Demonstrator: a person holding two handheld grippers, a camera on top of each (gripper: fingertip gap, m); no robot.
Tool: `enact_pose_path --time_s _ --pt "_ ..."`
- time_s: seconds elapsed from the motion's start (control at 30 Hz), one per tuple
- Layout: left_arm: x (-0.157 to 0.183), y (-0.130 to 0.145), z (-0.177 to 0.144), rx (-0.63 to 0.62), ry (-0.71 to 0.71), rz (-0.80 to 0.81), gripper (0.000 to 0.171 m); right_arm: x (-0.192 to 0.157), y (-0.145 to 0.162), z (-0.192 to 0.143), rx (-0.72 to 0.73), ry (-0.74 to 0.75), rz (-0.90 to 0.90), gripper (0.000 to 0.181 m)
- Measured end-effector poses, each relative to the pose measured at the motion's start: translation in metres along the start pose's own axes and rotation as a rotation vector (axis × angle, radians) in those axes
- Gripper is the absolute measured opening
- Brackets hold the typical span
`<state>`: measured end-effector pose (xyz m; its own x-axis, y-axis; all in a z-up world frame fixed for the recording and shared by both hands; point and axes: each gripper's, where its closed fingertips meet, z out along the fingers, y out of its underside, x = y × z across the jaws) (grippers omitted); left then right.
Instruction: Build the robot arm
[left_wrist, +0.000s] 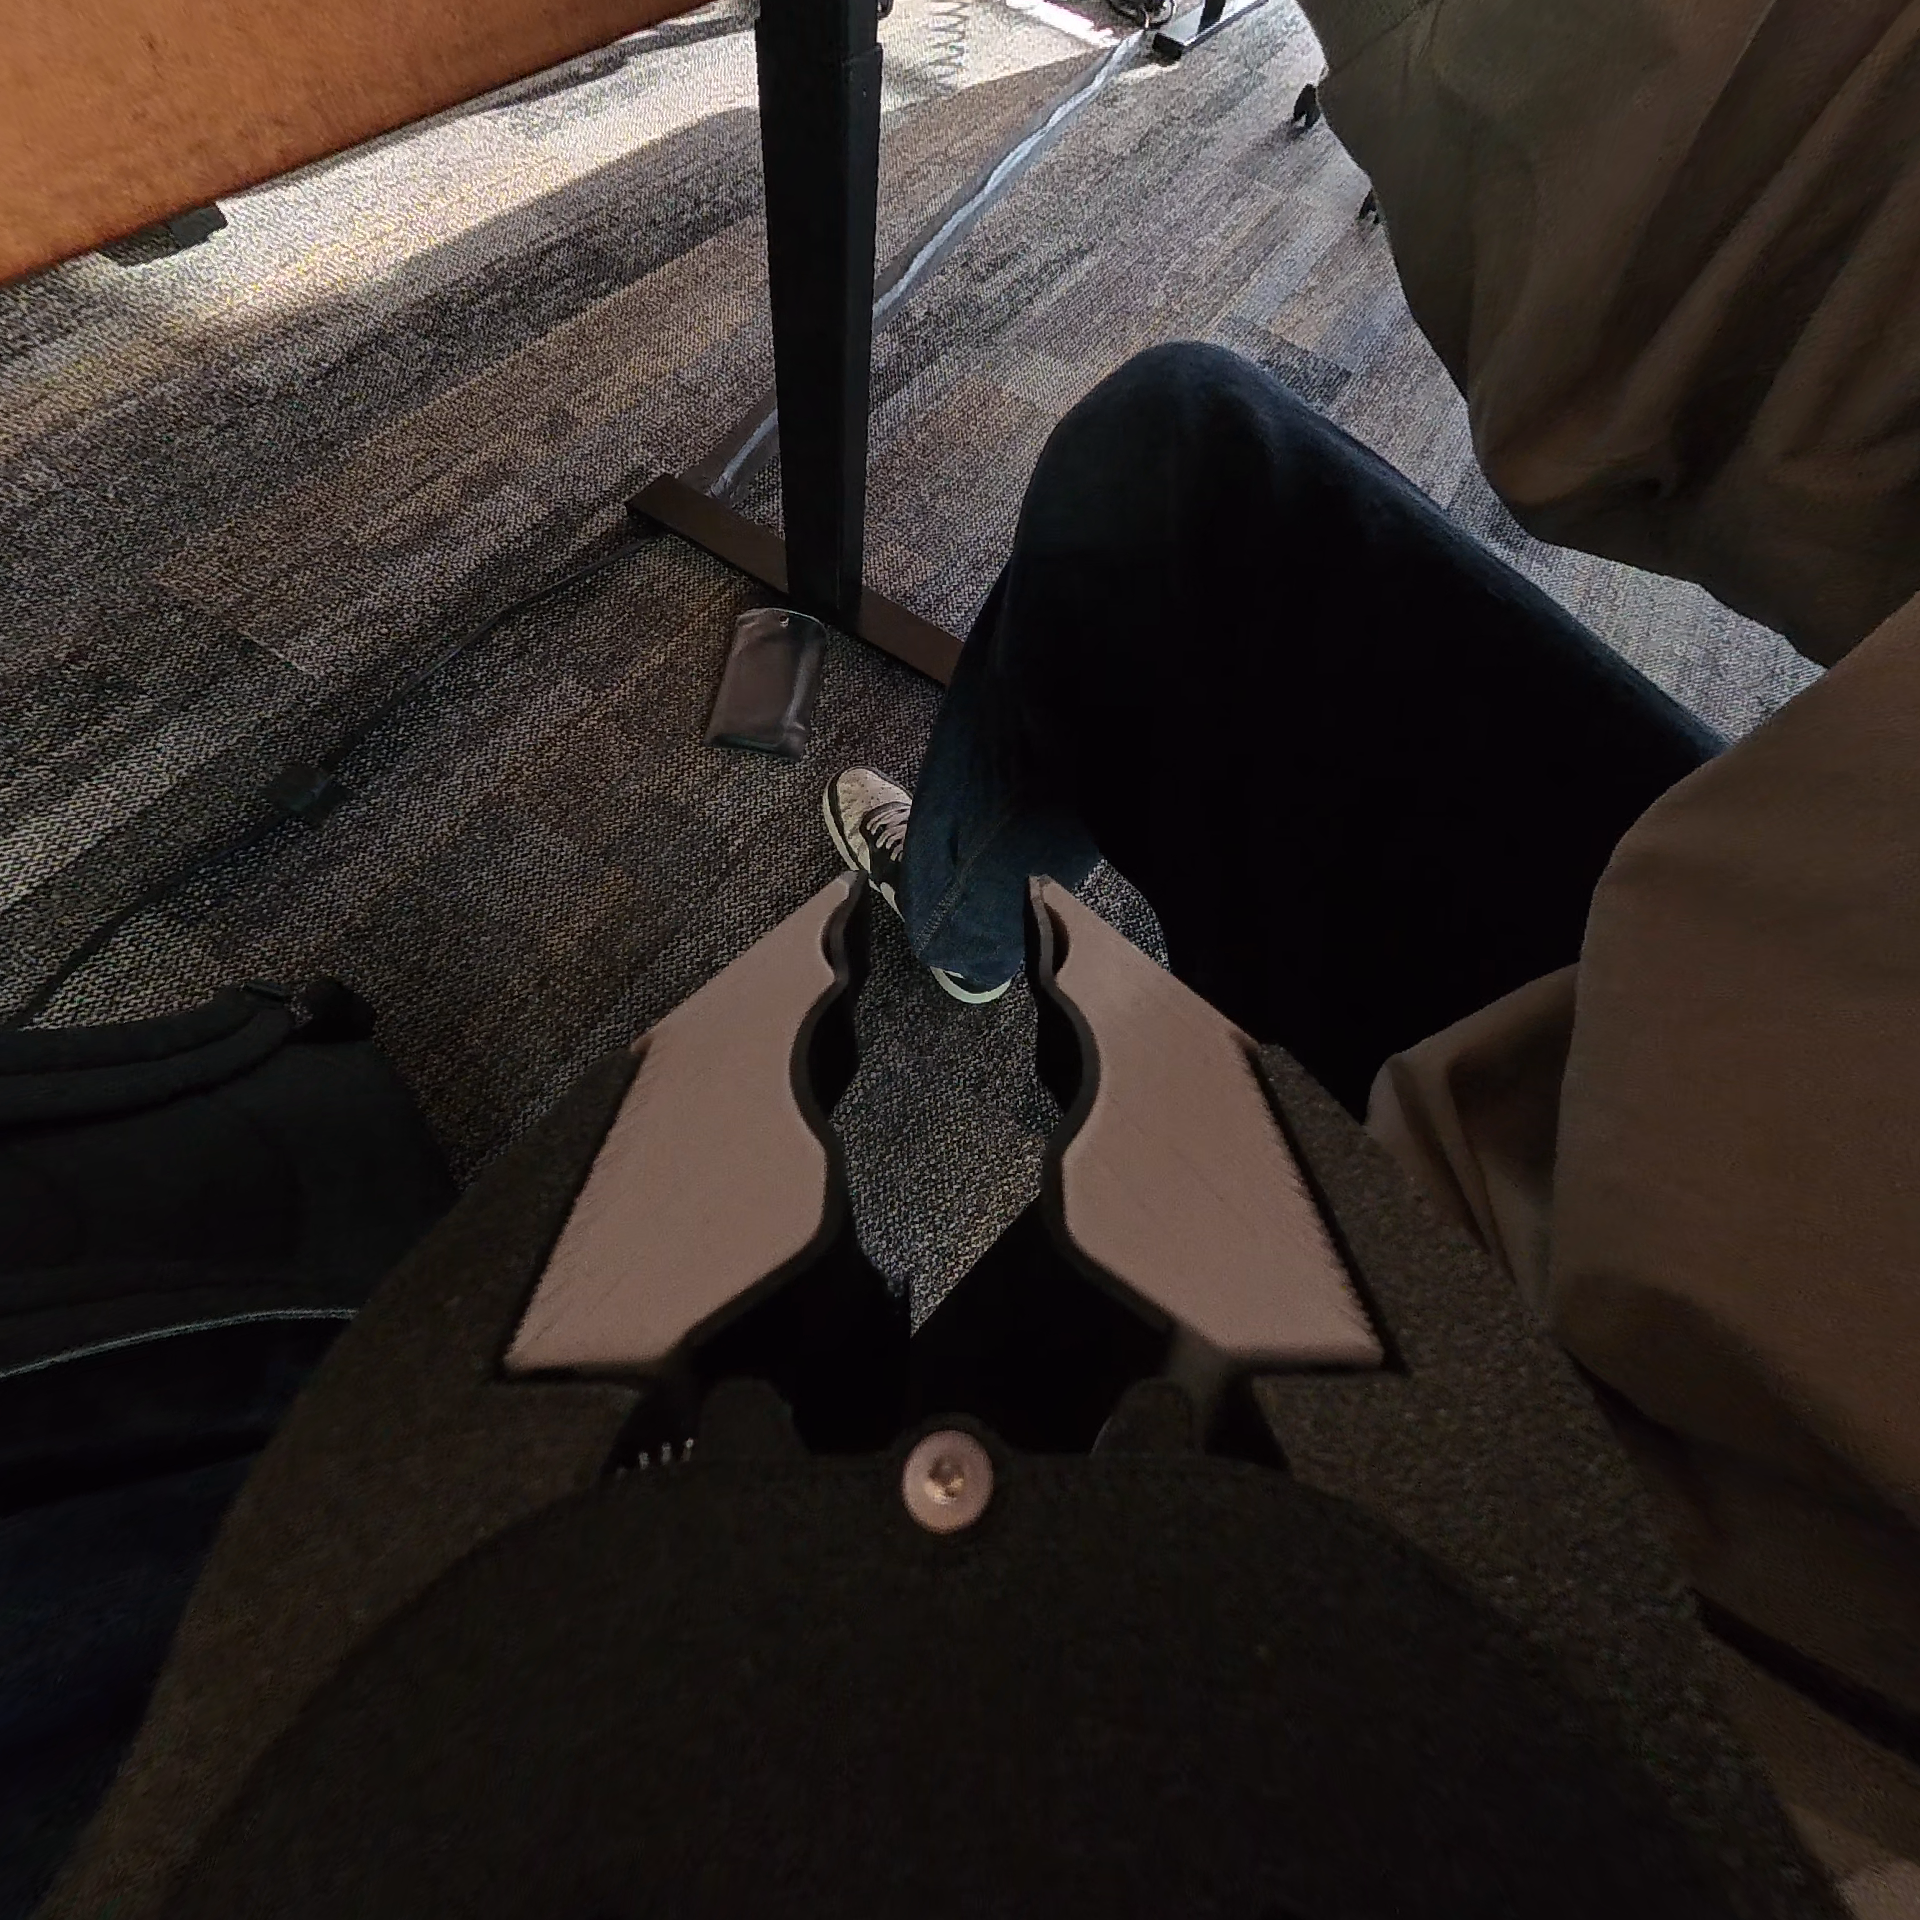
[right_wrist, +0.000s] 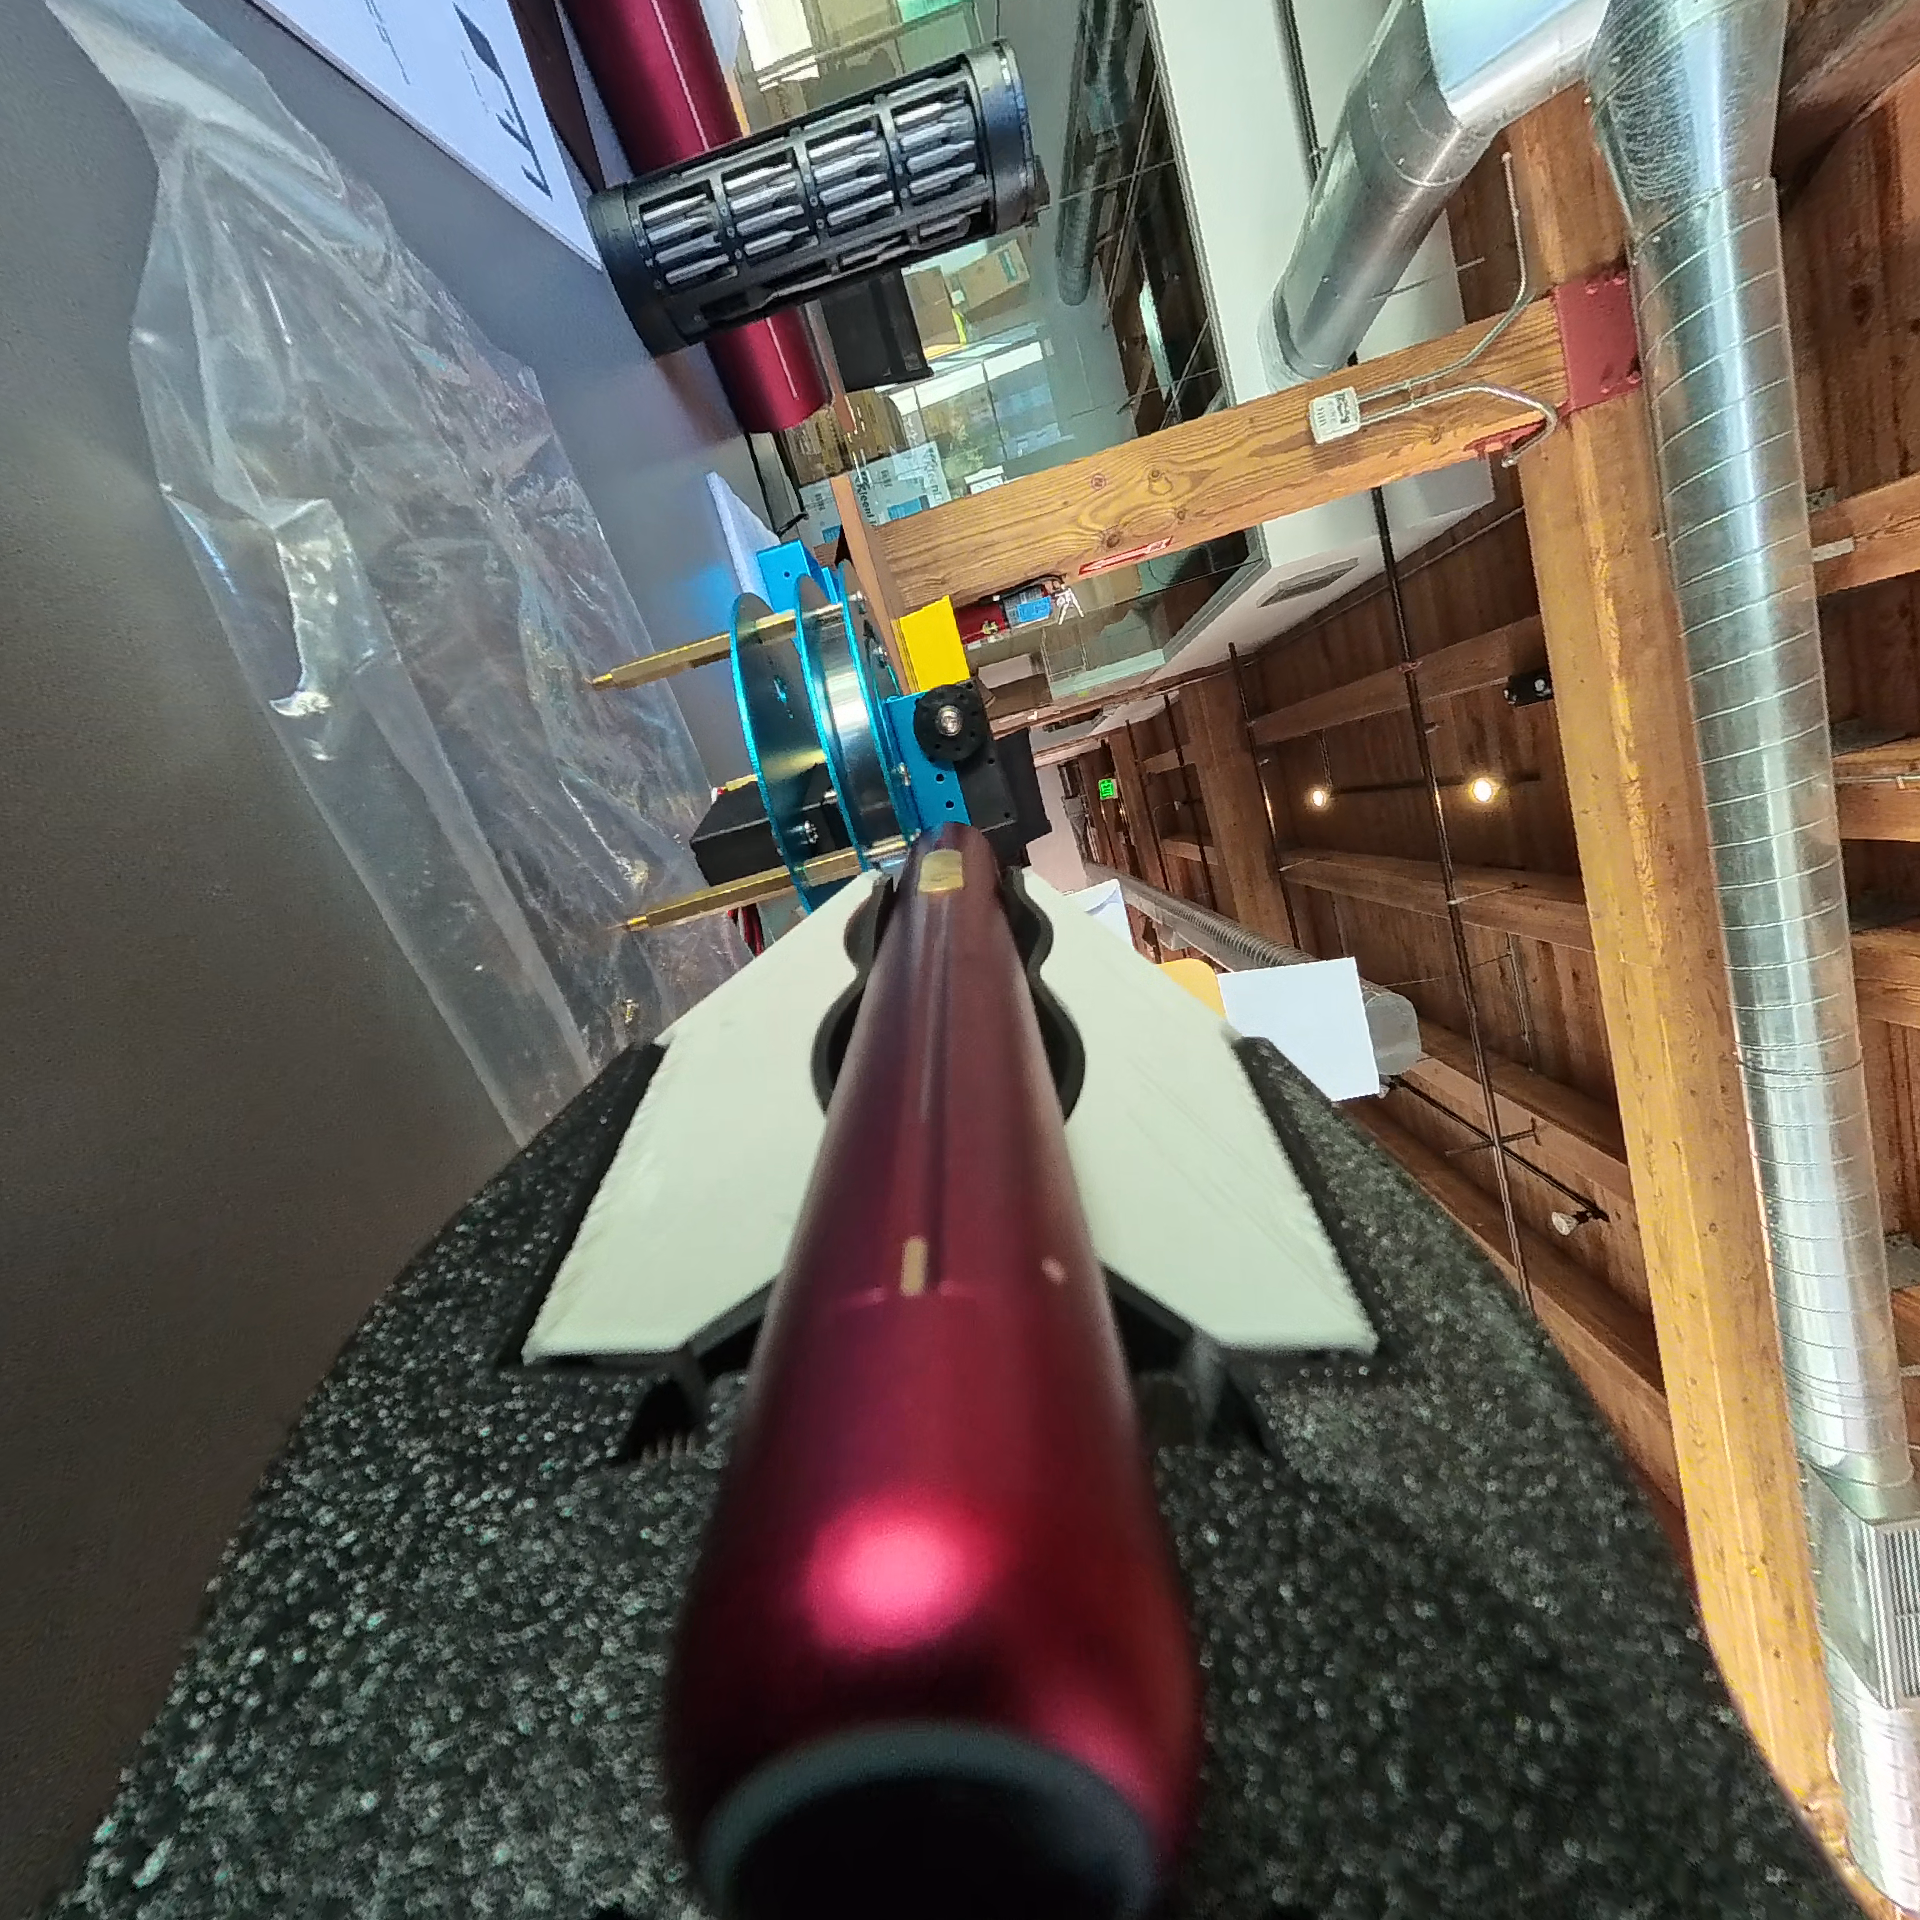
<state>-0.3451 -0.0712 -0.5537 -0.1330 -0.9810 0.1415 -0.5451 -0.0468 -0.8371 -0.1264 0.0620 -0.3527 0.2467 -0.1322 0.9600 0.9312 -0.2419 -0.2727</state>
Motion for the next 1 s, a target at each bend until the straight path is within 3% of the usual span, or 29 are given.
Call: enact_pose_path --time_s 0.4,0.5,0.63,0.8,0.9,1.0 --pt "0.000 -0.003 0.000 0.011 0.002 -0.008 0.028 0.001 -0.001 0.002 0.004 0.002 0.012 0.020" --pt "0.002 -0.017 -0.009 0.058 0.027 -0.001 0.028 0.002 -0.001 0.002 0.005 0.002 0.017 0.020" --pt "0.010 -0.074 -0.050 0.181 0.158 0.020 0.028 0.002 0.000 0.003 0.005 -0.001 0.030 0.020" --pt "-0.010 -0.176 -0.103 0.260 0.280 0.018 0.027 0.002 0.001 0.003 0.006 -0.006 0.054 0.023" --pt "-0.036 -0.232 -0.099 0.255 0.300 -0.007 0.027 0.003 0.001 0.004 0.007 -0.008 0.066 0.019" --pt "-0.065 -0.271 -0.066 0.245 0.249 0.050 0.026 0.003 0.002 0.004 0.006 -0.009 0.074 0.019"
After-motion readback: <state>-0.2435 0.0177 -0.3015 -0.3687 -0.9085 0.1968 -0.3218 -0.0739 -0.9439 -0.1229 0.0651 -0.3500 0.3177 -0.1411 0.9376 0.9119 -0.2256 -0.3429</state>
